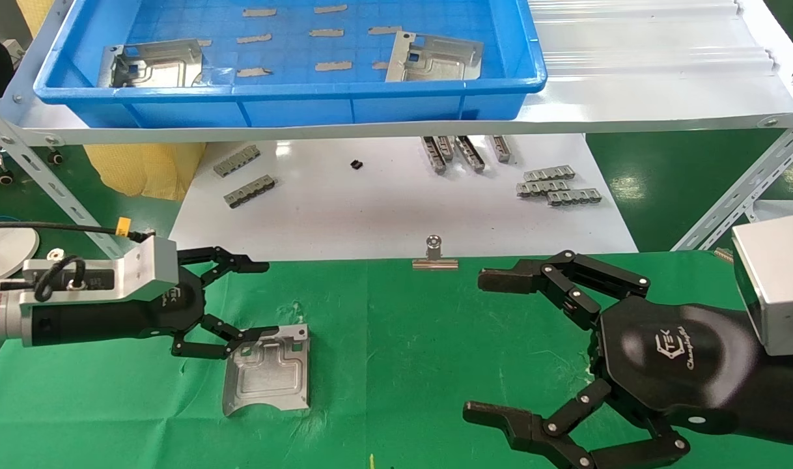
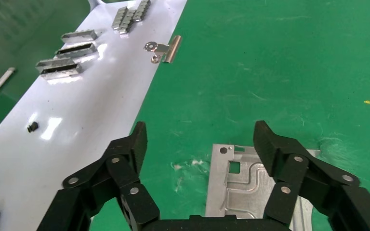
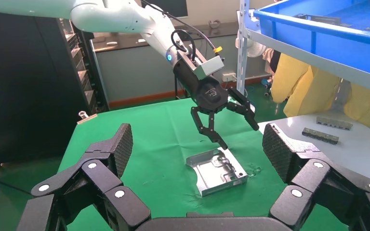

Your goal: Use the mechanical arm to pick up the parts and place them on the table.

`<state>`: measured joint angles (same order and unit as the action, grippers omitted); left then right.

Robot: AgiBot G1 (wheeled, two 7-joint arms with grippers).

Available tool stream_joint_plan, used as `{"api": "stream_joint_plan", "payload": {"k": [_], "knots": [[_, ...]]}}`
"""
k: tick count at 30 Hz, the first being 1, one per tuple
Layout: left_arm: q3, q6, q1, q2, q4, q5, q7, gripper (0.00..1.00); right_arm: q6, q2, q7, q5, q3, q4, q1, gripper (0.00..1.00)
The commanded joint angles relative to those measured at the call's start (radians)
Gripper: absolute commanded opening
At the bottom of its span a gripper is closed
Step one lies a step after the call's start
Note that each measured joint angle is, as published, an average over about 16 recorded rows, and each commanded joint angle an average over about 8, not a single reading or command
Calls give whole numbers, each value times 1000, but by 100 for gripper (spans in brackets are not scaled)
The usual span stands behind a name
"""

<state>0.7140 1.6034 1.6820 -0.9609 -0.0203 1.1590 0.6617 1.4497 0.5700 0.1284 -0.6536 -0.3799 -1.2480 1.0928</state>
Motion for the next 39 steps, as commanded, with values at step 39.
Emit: {"api": "stream_joint_plan", "payload": {"k": [39], "knots": [[-244, -61, -341, 197, -716, -239, -478, 100, 0, 0, 0, 0, 0, 0, 0, 100]]}}
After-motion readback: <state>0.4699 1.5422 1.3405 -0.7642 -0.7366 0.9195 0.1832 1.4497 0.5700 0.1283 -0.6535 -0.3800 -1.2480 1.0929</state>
